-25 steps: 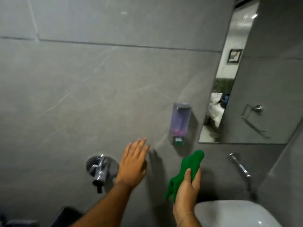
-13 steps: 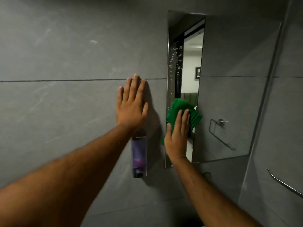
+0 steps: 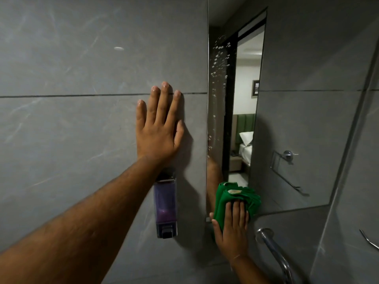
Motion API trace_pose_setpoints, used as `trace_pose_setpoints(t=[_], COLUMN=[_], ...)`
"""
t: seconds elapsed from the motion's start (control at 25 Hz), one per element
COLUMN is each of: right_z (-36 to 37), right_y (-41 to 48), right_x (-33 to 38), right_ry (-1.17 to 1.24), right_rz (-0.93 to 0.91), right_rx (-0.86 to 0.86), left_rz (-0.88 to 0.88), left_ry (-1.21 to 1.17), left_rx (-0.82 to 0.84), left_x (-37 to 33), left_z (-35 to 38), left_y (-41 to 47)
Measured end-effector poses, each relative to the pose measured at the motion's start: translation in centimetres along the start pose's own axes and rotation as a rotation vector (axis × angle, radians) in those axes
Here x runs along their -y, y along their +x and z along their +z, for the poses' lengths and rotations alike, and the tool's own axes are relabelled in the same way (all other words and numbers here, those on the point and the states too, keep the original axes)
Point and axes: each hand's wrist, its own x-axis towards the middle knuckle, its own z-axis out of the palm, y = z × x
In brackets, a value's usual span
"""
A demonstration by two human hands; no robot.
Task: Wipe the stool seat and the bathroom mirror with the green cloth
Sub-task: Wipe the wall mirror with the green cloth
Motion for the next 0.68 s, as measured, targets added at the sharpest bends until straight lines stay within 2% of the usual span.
trace_pose_setpoints(t=[0.16,0.32,0.68], right_z=[-1.7,-6.3,-19.0], right_y=[4.3,16.3,45.9], right_x=[1.5,6.3,12.8], right_ry=[0.037,0.022,0.014], right_rz=[-0.093,-0.247,-0.214], right_rx=[-0.022,-0.069,-0.423], left_rz=[0.012,0.014,0.026], left_ry=[0.018,0.005,-0.024], left_rx=[-0.015,-0.035,-0.029], left_x=[0.0,0.2,0.5], left_z=[0.5,0.8,1.5], left_y=[-0.2,-0.2,-0.3])
